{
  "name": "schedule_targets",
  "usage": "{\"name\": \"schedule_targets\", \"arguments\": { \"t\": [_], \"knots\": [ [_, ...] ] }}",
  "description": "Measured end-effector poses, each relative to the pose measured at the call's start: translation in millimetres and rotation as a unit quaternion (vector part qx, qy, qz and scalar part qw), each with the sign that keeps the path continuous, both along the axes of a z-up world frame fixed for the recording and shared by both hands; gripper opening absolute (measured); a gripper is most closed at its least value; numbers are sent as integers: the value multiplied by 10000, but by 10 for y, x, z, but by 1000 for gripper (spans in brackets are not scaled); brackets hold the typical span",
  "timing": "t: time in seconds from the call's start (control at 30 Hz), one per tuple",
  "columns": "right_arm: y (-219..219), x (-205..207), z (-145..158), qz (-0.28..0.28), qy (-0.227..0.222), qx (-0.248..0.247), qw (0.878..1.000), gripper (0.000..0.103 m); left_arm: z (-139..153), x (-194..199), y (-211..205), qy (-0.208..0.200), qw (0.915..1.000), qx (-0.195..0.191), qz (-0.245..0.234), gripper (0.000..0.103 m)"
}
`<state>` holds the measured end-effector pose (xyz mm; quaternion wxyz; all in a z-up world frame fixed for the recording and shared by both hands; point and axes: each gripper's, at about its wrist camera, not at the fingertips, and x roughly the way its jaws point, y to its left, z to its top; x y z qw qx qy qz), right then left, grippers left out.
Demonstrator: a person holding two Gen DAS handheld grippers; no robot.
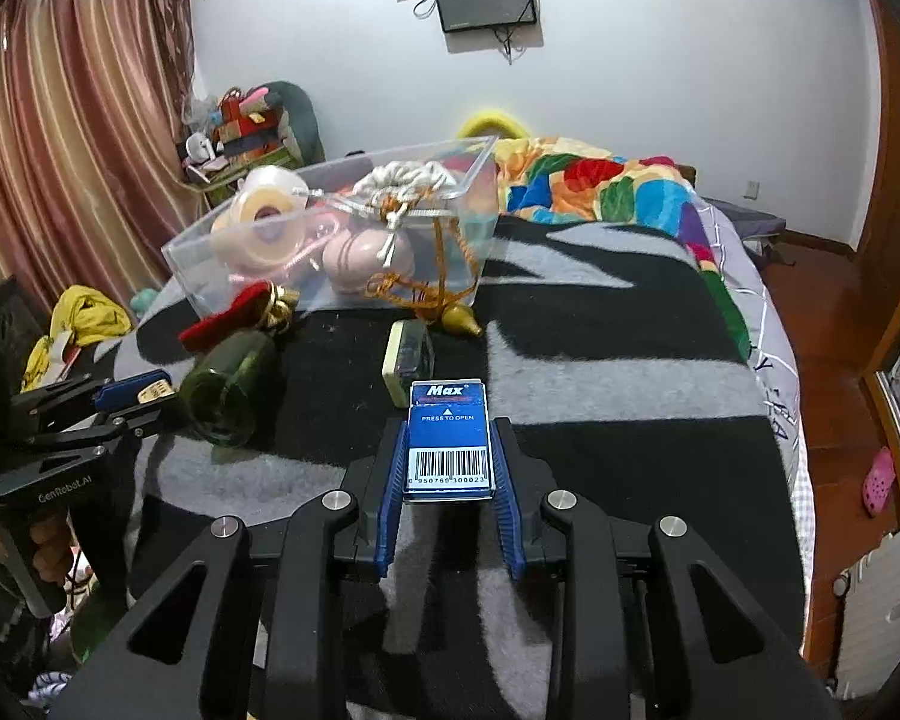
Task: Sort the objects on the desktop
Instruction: 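Carry the white eraser and blue card over the clear box with both grippers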
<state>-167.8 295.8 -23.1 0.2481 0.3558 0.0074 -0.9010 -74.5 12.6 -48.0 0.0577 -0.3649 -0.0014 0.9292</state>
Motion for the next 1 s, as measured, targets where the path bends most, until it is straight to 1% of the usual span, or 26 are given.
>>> {"name": "schedule_targets", "arguments": {
  "t": [0.17,0.4,0.57,0.9,1.0],
  "knots": [
    [-61,5,128,53,134,-85,9999,24,170,29,-176,233,9994,91,241,39],
    [-206,-36,261,150,279,-204,9993,24,465,-109,-358,499,9982,172,301,39],
    [-306,-101,321,188,348,-213,9990,24,598,-231,-423,672,9969,147,377,39],
    [-206,-287,494,-25,503,-460,9977,24,661,-523,-552,767,9959,304,361,39],
    [-229,-379,540,-143,621,-409,9971,24,663,-608,-562,793,9956,337,371,39]
  ]
}}
